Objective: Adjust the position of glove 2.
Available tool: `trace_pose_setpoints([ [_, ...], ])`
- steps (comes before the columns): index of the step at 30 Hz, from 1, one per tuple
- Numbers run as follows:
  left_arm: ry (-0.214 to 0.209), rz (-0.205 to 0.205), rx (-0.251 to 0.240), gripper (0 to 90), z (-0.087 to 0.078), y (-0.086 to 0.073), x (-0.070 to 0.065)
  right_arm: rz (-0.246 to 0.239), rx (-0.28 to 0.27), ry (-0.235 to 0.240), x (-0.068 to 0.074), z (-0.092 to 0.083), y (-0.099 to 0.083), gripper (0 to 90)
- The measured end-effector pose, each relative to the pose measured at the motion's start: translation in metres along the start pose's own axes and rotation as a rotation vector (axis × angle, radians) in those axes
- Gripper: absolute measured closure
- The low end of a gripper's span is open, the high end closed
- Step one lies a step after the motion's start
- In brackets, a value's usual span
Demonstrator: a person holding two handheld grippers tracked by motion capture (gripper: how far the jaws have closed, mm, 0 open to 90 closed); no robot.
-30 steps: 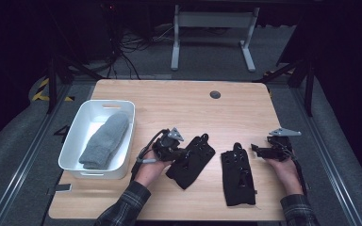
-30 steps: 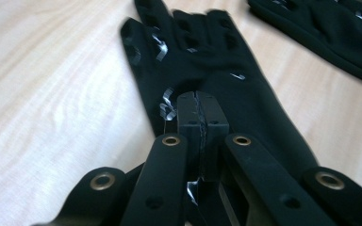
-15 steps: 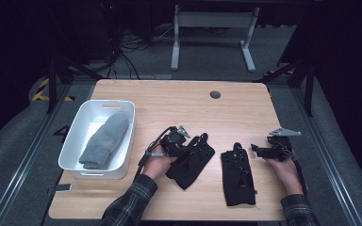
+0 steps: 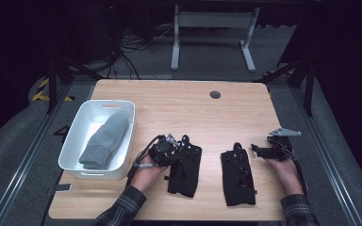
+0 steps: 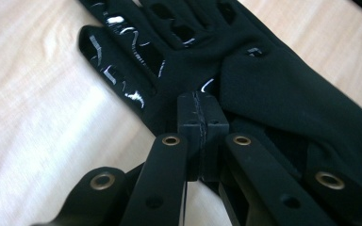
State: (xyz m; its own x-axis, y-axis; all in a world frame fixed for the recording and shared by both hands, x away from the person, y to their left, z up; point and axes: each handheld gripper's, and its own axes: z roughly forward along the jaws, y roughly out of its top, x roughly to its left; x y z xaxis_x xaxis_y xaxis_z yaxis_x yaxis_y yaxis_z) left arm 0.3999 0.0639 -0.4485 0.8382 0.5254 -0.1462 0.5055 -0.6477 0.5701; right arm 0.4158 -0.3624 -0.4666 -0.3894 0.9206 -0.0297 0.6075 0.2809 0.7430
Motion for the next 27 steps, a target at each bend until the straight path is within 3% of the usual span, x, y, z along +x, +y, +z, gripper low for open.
trace_pose_setpoints([
  [4,-0.017,-0.009,-0.027,89.4,-0.003,-0.006,-0.004,-0.001,-0.001,-0.001,0.0,0.0,0.0,17.6],
  [6,-0.015,-0.017,-0.059,82.1,-0.007,-0.007,-0.004,0.0,-0.001,0.005,0.0,0.0,0.0,20.0],
  [10,0.025,-0.037,-0.096,65.4,-0.015,-0.008,-0.007,-0.023,0.009,0.026,0.002,-0.006,0.003,39.6],
  [12,0.035,-0.069,-0.118,58.1,-0.02,-0.011,-0.007,-0.03,0.007,0.058,0.006,-0.014,0.004,51.5],
  [19,0.04,-0.111,-0.132,48.2,-0.023,-0.024,-0.007,-0.085,0.022,0.189,0.03,-0.046,-0.004,87.5],
  [21,0.046,-0.122,-0.124,47.5,-0.02,-0.028,-0.006,-0.098,0.023,0.209,0.035,-0.051,-0.008,89.9],
  [22,0.045,-0.125,-0.122,47.0,-0.019,-0.029,-0.006,-0.118,0.038,0.255,0.044,-0.058,-0.014,90.0],
  [23,0.049,-0.124,-0.118,47.0,-0.017,-0.029,-0.006,-0.126,0.046,0.268,0.047,-0.059,-0.017,90.0],
  [27,0.055,-0.124,-0.115,46.5,-0.012,-0.029,-0.006,-0.167,0.092,0.294,0.059,-0.062,-0.026,90.0],
])
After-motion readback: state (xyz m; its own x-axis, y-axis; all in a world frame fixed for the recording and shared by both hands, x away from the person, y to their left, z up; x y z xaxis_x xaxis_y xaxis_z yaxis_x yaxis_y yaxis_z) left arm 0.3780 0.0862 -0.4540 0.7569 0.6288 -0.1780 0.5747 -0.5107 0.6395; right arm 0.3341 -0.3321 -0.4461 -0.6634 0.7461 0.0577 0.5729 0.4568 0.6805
